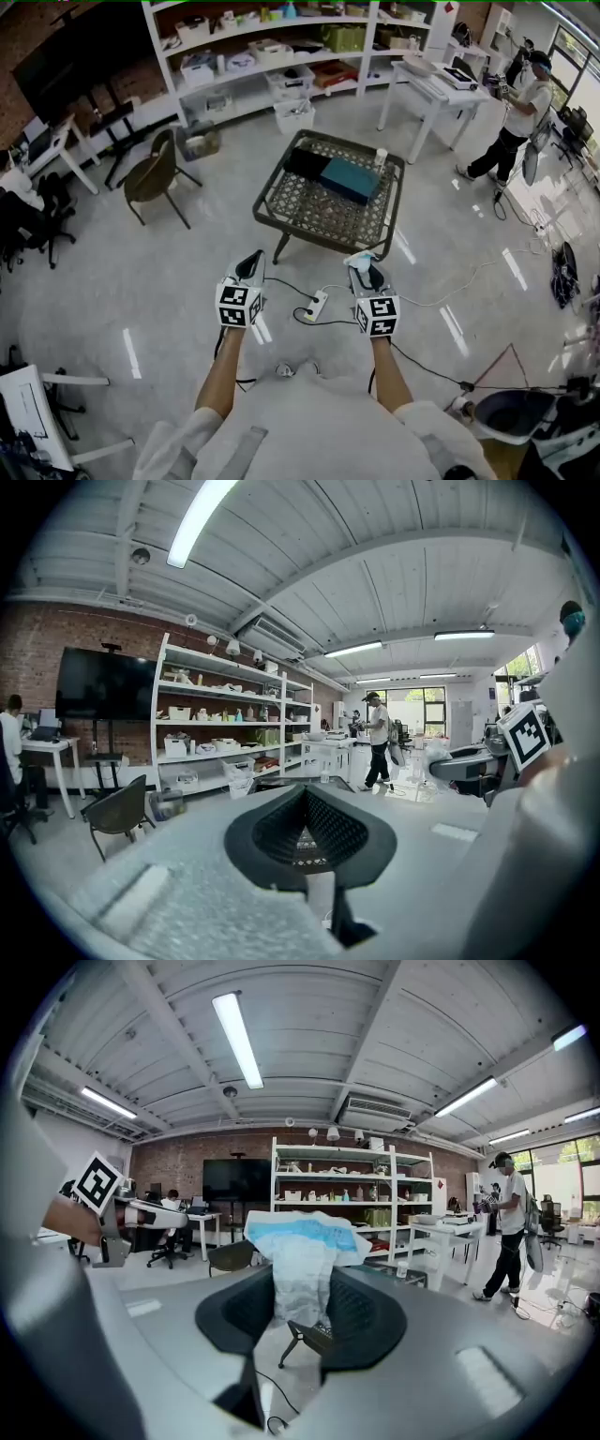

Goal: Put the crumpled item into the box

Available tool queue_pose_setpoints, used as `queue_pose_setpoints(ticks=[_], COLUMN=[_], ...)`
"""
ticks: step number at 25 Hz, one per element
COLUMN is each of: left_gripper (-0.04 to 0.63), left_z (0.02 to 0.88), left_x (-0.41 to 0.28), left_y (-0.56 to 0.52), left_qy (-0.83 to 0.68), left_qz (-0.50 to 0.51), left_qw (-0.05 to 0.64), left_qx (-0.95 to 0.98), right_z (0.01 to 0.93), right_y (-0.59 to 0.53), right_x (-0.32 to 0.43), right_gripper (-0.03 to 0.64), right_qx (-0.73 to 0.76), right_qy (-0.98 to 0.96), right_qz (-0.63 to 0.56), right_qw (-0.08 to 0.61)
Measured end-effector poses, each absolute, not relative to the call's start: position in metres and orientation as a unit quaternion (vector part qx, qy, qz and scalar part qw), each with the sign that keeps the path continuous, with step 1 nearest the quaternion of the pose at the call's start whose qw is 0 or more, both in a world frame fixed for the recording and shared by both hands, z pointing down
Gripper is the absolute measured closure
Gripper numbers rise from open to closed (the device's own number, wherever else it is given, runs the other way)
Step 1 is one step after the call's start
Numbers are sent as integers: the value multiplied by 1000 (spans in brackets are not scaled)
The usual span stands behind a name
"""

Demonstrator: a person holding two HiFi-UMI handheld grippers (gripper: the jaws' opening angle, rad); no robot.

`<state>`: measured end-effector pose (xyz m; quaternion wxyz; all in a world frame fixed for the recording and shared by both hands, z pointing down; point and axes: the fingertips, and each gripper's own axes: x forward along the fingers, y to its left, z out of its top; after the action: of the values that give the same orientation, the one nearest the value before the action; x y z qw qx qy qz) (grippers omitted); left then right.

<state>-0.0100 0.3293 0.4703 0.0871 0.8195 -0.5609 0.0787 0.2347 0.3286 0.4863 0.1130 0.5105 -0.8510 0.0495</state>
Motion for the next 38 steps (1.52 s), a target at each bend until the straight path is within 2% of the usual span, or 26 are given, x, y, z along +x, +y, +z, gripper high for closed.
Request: queue_pose_setpoints(ticks=[18, 31, 38], left_gripper=[592, 592, 592], left_z=[492, 505, 497], left_x=[-18, -61, -117], left_y=[315, 201, 143], left_qy=[-580, -569, -564], left_qz=[88, 77, 73], left_qw=[101, 107, 102], left_qx=[803, 812, 816], right_z=[505, 512, 507], right_y=[296, 187, 129], right_x=[227, 180, 128], right_gripper=[466, 466, 466], right_qx=[494, 502, 509], right_qy=[-860, -854, -849], right_qz=[59, 52, 51], right_qw=[115, 128, 129])
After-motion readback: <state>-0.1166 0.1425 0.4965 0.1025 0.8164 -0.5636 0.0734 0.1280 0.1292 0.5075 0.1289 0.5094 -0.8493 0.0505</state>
